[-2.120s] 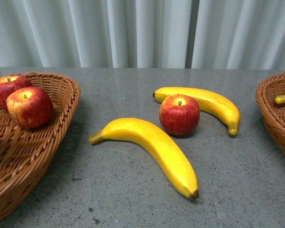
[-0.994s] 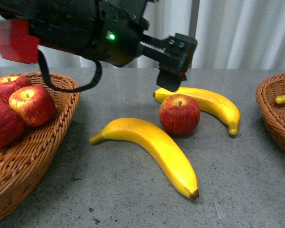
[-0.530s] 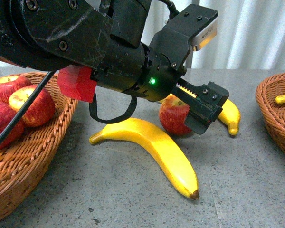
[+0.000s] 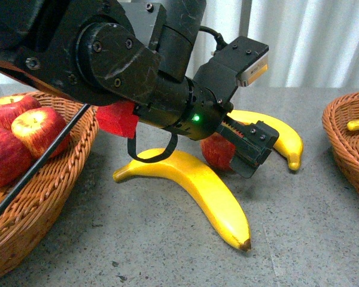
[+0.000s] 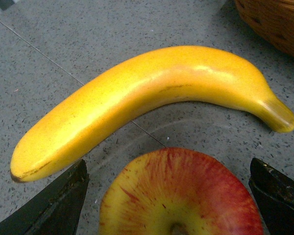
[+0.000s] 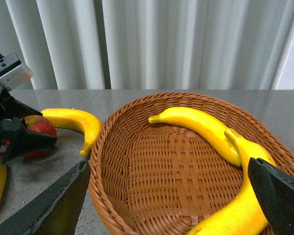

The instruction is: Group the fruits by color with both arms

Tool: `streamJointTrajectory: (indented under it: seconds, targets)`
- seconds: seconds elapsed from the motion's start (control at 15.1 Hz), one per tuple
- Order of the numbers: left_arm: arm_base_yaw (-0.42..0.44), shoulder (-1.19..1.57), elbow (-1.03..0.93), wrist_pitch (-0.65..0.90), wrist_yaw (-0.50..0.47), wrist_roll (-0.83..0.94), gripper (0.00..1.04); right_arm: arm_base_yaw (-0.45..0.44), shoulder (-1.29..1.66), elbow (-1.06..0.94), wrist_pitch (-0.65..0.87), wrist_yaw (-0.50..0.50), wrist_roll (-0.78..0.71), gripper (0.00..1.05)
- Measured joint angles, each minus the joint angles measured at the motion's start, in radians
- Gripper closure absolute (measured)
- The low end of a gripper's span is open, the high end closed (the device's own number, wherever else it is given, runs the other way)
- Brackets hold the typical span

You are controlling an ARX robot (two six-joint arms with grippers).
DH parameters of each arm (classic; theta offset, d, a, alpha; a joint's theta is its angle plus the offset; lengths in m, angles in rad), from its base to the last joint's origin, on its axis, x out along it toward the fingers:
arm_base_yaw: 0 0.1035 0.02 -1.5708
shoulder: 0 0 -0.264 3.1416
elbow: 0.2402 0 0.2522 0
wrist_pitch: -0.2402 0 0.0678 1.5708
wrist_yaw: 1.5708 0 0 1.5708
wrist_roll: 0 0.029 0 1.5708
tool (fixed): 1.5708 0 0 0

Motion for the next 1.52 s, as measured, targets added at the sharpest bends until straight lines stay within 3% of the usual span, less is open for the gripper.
streamJointTrajectory:
  seconds: [0.13,0.27,0.33,0.4,0.6,0.8,0.99,1.19,1.52]
  targets:
    - [0.0,0.024,0.025,-0.016,0.001,0.0,0.07,0.0,0.0,0.0,0.0,0.0,0.0,0.06]
    - [-0.006,0.027,0.032,-0.018,0.001,-0.003,0.29,0.0,0.0,0.0,0.0,0.0,0.0,0.06]
    - [-0.01,0.026,0.031,-0.01,-0.004,-0.003,0.35,0.0,0.0,0.0,0.0,0.0,0.0,0.06]
    - [-0.011,0.014,0.023,-0.006,-0.012,-0.003,0.35,0.0,0.0,0.0,0.0,0.0,0.0,0.06]
    - [-0.009,-0.143,-0.04,0.075,-0.162,-0.019,0.36,0.0,0.0,0.0,0.0,0.0,0.0,0.06]
    - [0.054,-0.438,-0.228,0.283,-0.431,-0.074,0.36,0.0,0.0,0.0,0.0,0.0,0.0,0.06]
    - [0.122,-0.702,-0.499,0.299,-0.603,-0.158,0.36,0.0,0.0,0.0,0.0,0.0,0.0,0.06]
    - [0.144,-0.894,-0.706,0.241,-0.676,-0.285,0.36,0.0,0.0,0.0,0.0,0.0,0.0,0.06]
    - [0.184,-0.906,-0.803,0.204,-0.675,-0.419,0.36,0.0,0.0,0.0,0.0,0.0,0.0,0.06]
